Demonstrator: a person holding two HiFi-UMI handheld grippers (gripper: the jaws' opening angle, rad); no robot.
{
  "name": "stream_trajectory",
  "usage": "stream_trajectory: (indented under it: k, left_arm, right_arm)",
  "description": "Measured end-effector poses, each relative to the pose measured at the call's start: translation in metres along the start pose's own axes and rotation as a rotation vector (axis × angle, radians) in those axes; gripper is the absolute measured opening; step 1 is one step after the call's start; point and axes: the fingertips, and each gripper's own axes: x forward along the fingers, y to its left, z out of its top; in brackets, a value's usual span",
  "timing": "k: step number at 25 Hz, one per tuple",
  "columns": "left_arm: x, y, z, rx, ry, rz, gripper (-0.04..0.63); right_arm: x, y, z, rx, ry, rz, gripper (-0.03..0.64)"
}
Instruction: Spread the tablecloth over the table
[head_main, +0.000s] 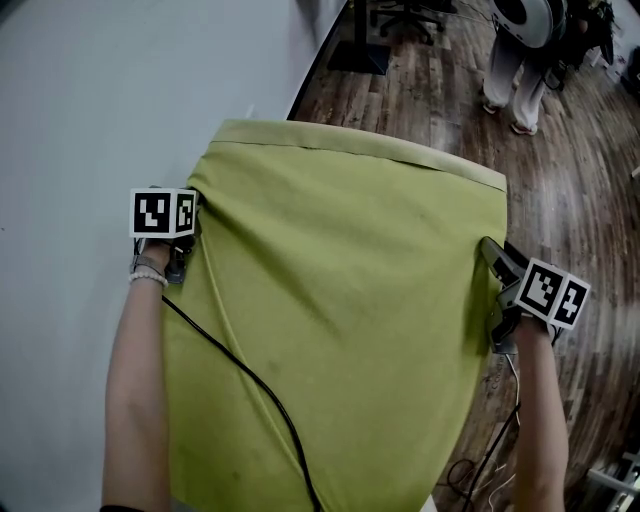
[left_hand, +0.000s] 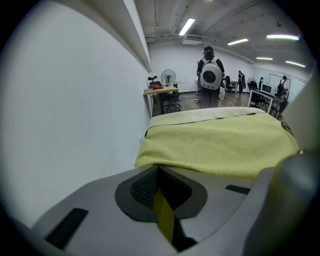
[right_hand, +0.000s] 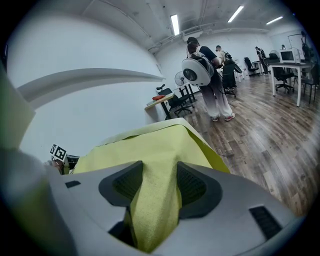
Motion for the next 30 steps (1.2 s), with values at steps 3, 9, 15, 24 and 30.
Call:
stream_trajectory:
  k: [3, 9, 15, 24, 30]
  left_arm:
    - [0.002, -0.005, 0.0, -0.002, -0.004, -0.009, 0.014]
    - [0.025, 0.0, 0.022, 0.018, -0.013, 0.017, 0.012]
    - [0.02, 0.0, 0.028, 0.029, -0.039, 0.085, 0.005]
    - [0.017, -0.005, 0.017, 0.061, 0.035, 0.183, 0.014]
    - [-0.019, -0.006, 0.001, -0.035, -0.046, 0.159, 0.11]
  right_arm:
    - [-0.001, -0.004, -0.001, -0.002, -0.001, 0.001, 0.235]
    - [0.023, -0.009, 0.024, -0.012, -0.011, -0.032, 0.226]
    - [0.022, -0.009, 0.026, -0.003, -0.012, -0.036, 0.231]
    - [0.032, -0.019, 0.029, -0.002, -0.012, -0.043, 0.236]
    - [0.034, -0.023, 0.029, -0.024, -0.015, -0.05, 0.238]
